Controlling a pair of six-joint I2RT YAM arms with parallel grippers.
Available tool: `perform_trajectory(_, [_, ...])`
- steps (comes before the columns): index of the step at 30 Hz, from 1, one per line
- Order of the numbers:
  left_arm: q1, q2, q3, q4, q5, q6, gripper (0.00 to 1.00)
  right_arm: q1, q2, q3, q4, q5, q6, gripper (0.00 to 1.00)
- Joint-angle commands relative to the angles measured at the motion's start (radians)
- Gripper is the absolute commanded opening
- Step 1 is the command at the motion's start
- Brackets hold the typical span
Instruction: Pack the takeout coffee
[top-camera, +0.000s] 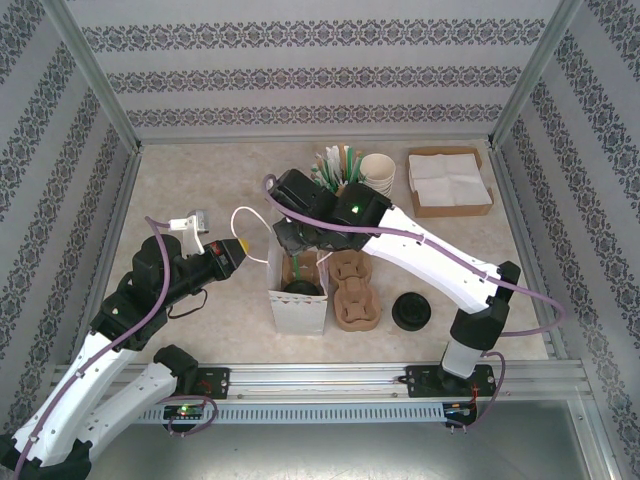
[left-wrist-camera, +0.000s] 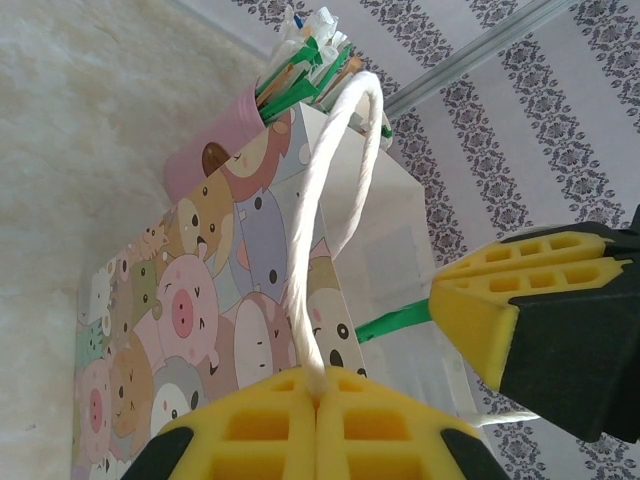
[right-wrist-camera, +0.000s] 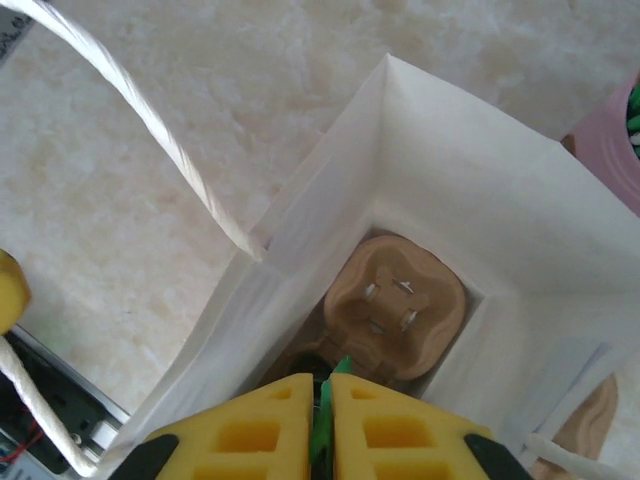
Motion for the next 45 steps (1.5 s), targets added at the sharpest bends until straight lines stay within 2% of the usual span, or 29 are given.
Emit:
perform_trajectory(1, [-0.012, -0.006, -0.009, 0.047, 0.015, -0.011, 0.07, -0.002, -0.044, 0.033, 0.029, -0.019, -0.005, 0.23])
perform_trajectory(5, [-0.012, -0.006, -0.009, 0.046, 0.016, -0.01, 0.07, -0.002, -0.066, 0.122, -0.015, 0.002, -0.047, 0.41])
perform_trajectory(9, [-0.012, -0.006, -0.011, 0.048, 0.016, -0.011, 0.07, -0.008, -0.111, 0.229, -0.041, 0.053, -0.102, 0.42])
perform_trajectory(13, [-0.012, -0.003, -0.016, 0.05, 0.013, -0.007, 0.07, -0.062, -0.203, 0.246, 0.034, 0.137, -0.186, 0.42])
perform_trajectory(15, [-0.013, -0.003, -0.019, 0.056, 0.015, -0.01, 0.07, -0.136, -0.248, 0.21, 0.082, 0.176, -0.2, 0.42])
perform_trajectory(17, [-0.012, -0.002, -0.019, 0.057, 0.016, -0.01, 0.07, -0.258, -0.3, 0.127, 0.155, 0.172, -0.204, 0.44])
perform_trajectory(18, [-0.012, -0.002, -0.018, 0.058, 0.014, -0.008, 0.07, -0.331, -0.319, 0.086, 0.185, 0.143, -0.2, 0.46])
perform_trajectory(21, [-0.012, -0.002, -0.019, 0.054, 0.011, -0.007, 0.07, -0.618, -0.33, -0.02, 0.254, -0.084, -0.135, 0.46])
perform_trajectory(23, [-0.013, -0.003, -0.017, 0.052, 0.007, -0.008, 0.07, -0.781, -0.299, -0.077, 0.287, -0.174, -0.104, 0.46])
perform_trajectory(25, [-0.012, -0.003, -0.02, 0.054, 0.005, -0.013, 0.07, -0.893, -0.242, -0.118, 0.305, -0.219, -0.095, 0.47])
perform_trajectory(29, [-0.012, -0.006, -0.031, 0.068, -0.002, -0.032, 0.07, -1.051, -0.085, -0.159, 0.325, -0.31, -0.055, 0.5])
perform_trajectory(33, [-0.012, -0.005, -0.037, 0.082, -0.014, -0.03, 0.07, -1.091, 0.058, -0.156, 0.364, -0.279, -0.078, 0.51])
perform_trajectory(39, [-0.014, 0.007, -0.041, 0.082, -0.012, -0.035, 0.07, -1.142, 0.3, -0.025, 0.314, -0.28, -0.094, 0.54])
perform_trajectory(45, [-0.014, 0.013, -0.055, 0.093, -0.021, -0.025, 0.08, -1.163, 0.468, 0.098, 0.256, -0.203, -0.102, 0.54])
